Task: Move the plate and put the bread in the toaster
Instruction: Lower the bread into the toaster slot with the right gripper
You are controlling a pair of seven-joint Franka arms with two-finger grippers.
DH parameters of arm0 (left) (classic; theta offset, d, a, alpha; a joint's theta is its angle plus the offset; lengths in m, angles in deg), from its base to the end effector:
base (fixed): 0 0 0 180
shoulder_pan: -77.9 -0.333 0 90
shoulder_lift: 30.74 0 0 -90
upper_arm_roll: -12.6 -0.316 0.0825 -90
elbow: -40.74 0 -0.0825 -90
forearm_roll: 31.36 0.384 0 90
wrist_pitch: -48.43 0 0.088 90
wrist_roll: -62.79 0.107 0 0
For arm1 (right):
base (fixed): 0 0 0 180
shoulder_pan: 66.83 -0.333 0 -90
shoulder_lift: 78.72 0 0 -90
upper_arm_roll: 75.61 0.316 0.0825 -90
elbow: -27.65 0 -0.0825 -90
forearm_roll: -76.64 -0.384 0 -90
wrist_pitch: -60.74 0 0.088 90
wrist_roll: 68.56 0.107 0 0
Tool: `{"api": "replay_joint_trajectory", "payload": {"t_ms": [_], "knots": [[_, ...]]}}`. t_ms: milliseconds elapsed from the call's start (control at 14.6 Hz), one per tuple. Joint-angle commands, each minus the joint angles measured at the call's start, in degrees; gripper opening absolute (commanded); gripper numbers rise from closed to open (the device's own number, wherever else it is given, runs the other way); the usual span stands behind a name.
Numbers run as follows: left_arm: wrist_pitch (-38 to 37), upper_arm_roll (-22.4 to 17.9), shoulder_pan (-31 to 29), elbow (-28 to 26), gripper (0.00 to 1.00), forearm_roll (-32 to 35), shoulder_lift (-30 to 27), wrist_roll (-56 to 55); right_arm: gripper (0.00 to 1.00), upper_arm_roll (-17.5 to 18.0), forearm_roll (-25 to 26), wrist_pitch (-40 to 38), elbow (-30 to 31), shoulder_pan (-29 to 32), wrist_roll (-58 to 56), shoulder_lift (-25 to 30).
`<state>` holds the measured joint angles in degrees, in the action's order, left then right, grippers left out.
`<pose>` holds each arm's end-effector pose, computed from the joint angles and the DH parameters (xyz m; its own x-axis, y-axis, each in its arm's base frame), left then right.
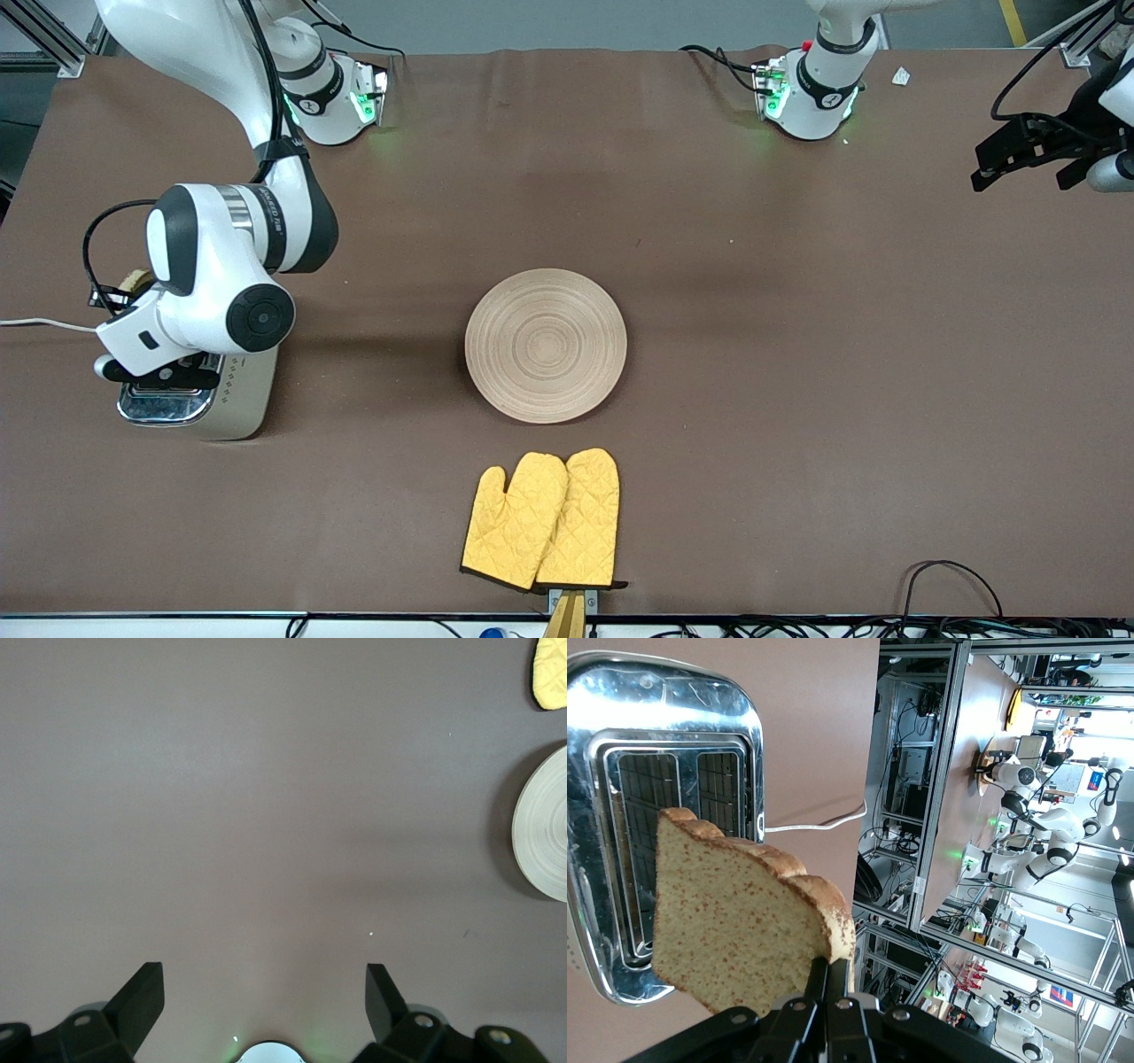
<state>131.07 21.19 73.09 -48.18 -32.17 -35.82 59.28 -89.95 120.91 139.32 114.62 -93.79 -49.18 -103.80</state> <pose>0.5117 -0.0396 0.6689 0.9997 -0.0056 -0.0220 -0.0056 -1.0000 -0.0005 0.6220 0.0760 0.4269 0.9647 -0.1644 -0.2056 0.0865 -0.5398 0.8374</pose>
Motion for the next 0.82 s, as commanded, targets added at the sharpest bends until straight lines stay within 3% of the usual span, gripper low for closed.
{"api": "replay_joint_trajectory", "payload": {"t_ms": [0,755], "knots": [[0.2,0.3,0.0,0.4,1.0,1.3,0.1,-0.1,0.0,0.5,1.9,1.0,0.9,0.4,-0.7,0.1],[0.2,0.3,0.0,0.4,1.0,1.3,0.0,0.1,0.0,0.5,2.3,4.6,0.9,2.1,-1.4,-2.0]]}}
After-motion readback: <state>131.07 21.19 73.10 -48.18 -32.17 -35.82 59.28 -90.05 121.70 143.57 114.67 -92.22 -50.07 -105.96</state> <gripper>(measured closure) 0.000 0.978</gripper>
